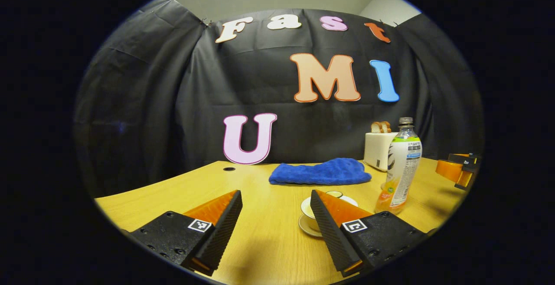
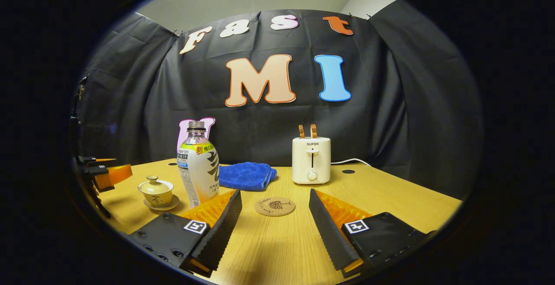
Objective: Open the teacup lid with one hand, grasp the water bottle and pour water into the teacup with the other hand; after pouring, place the water bottle on the coaster and then close the teacup lid.
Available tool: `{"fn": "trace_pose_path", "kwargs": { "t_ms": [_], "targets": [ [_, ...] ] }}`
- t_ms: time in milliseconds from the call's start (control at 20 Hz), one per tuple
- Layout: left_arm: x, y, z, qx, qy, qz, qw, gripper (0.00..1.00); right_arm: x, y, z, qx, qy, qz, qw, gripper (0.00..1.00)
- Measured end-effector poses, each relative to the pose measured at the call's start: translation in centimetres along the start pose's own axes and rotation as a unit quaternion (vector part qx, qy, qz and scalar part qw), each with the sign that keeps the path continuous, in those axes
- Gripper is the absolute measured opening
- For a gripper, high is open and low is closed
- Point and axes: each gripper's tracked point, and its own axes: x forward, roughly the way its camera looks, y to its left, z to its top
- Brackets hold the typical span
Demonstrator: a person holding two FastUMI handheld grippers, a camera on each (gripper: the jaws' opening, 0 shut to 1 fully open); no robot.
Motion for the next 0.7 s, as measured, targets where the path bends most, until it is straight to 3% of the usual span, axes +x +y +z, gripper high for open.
{"fn": "trace_pose_path", "kwargs": {
  "t_ms": [150, 300, 400, 700],
  "targets": [
    [0.1, -1.1, 0.0, 0.001, -0.001, -0.029, 1.000, 0.93, 0.0, 0.0, 0.0, 0.000, 0.000, 0.000, 1.000, 0.96],
    [0.2, -1.7, 0.0, 0.000, -0.001, -0.048, 0.999, 0.93, 0.0, -0.1, 0.1, 0.000, 0.000, 0.000, 1.000, 1.00],
    [0.2, -2.2, 0.0, 0.000, -0.001, -0.059, 0.998, 0.93, 0.0, -0.1, 0.1, 0.000, 0.000, 0.000, 1.000, 0.96],
    [0.5, -3.6, 0.0, -0.002, -0.002, -0.092, 0.996, 0.92, 0.0, -0.1, 0.1, 0.000, 0.000, 0.000, 1.000, 0.96]
  ]
}}
